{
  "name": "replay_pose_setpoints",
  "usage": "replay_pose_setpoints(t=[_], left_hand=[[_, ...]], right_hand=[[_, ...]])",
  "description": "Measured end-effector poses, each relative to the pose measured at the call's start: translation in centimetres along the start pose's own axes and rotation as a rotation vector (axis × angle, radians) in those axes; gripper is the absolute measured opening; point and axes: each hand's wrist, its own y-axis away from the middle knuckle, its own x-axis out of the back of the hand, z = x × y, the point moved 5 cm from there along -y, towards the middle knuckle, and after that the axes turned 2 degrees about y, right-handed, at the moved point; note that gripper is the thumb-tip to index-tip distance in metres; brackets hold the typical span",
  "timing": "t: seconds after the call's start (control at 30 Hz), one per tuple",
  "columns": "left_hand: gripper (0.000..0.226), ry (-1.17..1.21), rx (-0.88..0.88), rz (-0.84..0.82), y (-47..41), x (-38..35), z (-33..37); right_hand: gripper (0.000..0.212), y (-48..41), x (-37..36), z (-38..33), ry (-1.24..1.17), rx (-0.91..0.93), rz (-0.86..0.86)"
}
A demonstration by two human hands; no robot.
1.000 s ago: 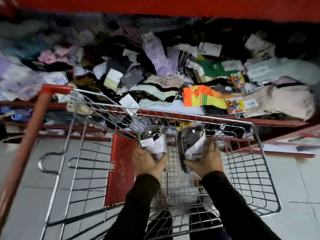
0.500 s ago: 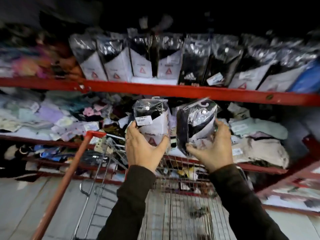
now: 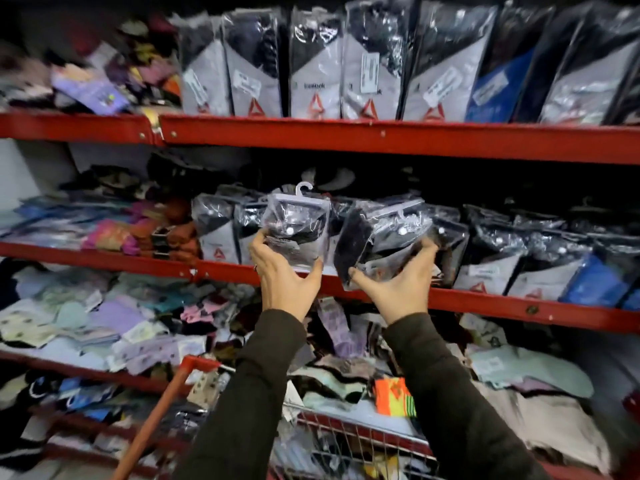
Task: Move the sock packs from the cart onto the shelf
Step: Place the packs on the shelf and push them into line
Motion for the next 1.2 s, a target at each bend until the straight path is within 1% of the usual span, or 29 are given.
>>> replay_pose_setpoints(t=[0.1, 0.17, 0.27, 0.4, 0.53, 0.6, 0.67, 0.77, 0.83, 0.9, 1.0, 1.07, 1.1, 1.17, 1.2], left_hand=[[0.092, -0.004, 0.003, 0.004, -2.3, -0.7, -1.3], [0.093, -0.017, 0.027, -0.014, -3.3, -1.4, -2.4], [0.090, -0.032, 0.043, -0.031, -4.1, -2.4, -3.8], [0.087, -0.046, 0.102, -0.065, -4.3, -4.0, -5.4], [0.092, -0.089, 0.135, -0.121, -4.5, -5.3, -6.5], [0.095, -0.127, 0.137, -0.159, -4.5, -5.9, -6.8], [0.096, -0.168, 0.145, -0.188, -4.5, -6.3, -7.2], [0.099, -0.245, 0.148, -0.199, -4.7, -6.5, -7.5], [0.102, -0.273, 0.144, -0.228, -4.8, -6.6, -7.7], [0.103, -0.244, 0.130, -0.239, -4.7, -6.4, -7.7], [0.108, -0.262, 0.031, -0.171, -4.1, -5.2, -7.5], [0.110, -0.278, -0.111, -0.087, -4.0, -4.1, -6.9], [0.110, -0.288, -0.190, -0.074, -4.2, -3.7, -6.4], [0.111, -0.387, -0.356, -0.134, -5.3, -3.6, -5.2], [0.113, -0.480, -0.444, -0.193, -6.1, -3.9, -4.4]], right_hand=[[0.111, -1.5, -2.7, -0.1, 0.092, -0.050, -0.003], [0.107, -2.0, -4.3, 0.1, 0.210, -0.041, 0.050], [0.102, -2.5, -6.1, 0.5, 0.296, -0.012, 0.118], [0.103, -2.6, -8.2, 2.1, 0.369, -0.047, 0.078], [0.101, -2.2, -9.5, 3.5, 0.405, -0.122, 0.057], [0.092, -2.1, -9.7, 4.3, 0.392, -0.178, 0.027], [0.079, -2.2, -9.7, 4.9, 0.360, -0.224, -0.018], [0.063, -2.4, -9.4, 5.3, 0.348, -0.214, -0.055], [0.058, -2.5, -9.3, 5.6, 0.342, -0.206, -0.080], [0.054, -2.2, -9.1, 5.8, 0.312, -0.199, -0.094], [0.050, -1.9, -8.0, 5.1, 0.293, -0.127, -0.030], [0.045, -2.3, -7.0, 3.8, 0.292, -0.024, 0.042], [0.043, -2.7, -6.6, 3.0, 0.292, 0.030, 0.065], [0.044, -3.9, -6.2, 1.0, 0.322, 0.153, 0.061], [0.050, -4.7, -6.4, -0.1, 0.357, 0.218, 0.026]])
